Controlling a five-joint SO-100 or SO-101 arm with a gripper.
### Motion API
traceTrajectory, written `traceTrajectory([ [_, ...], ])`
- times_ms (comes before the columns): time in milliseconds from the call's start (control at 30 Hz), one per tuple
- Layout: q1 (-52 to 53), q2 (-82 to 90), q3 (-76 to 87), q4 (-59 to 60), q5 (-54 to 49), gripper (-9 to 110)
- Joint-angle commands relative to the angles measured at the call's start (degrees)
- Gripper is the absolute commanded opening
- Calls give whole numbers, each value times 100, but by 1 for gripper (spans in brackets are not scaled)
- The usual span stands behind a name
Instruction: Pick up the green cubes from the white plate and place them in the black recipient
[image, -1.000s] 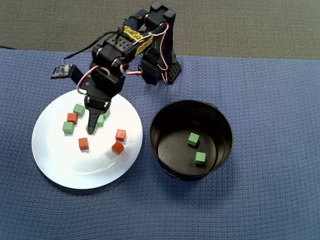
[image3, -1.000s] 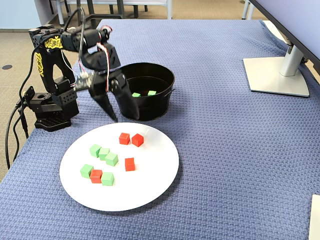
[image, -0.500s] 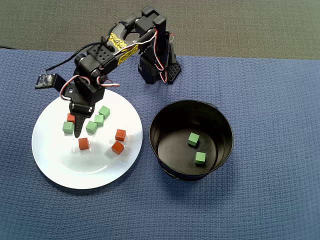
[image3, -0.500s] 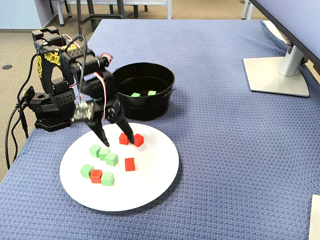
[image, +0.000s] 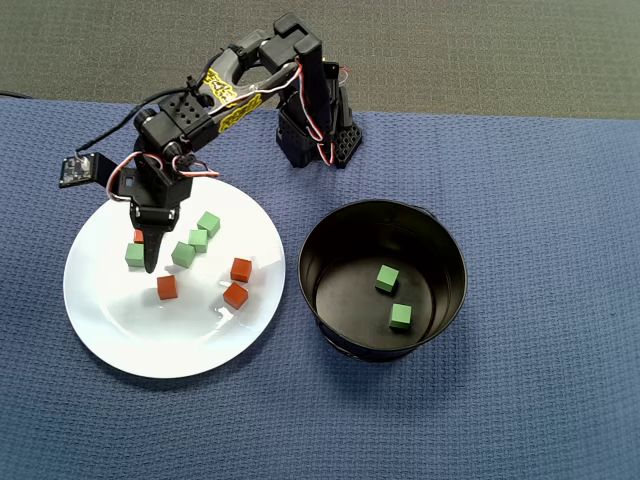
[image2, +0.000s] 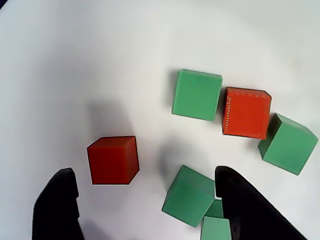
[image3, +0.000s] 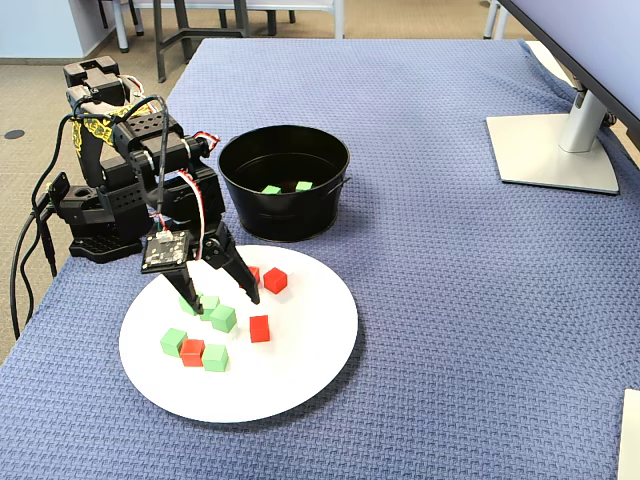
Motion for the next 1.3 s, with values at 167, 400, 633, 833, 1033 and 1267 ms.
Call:
traceTrajectory([
  [167, 114, -237, -88, -79, -308, 29],
  [400, 167, -448, -79, -220, -773, 29],
  [633, 229, -519, 35, -272, -536, 29],
  [833, 272, -519, 123, -360, -9, 29],
  [1033, 246, -475, 615, -765, 308, 29],
  [1267, 202, -527, 853, -1125, 659, 27],
])
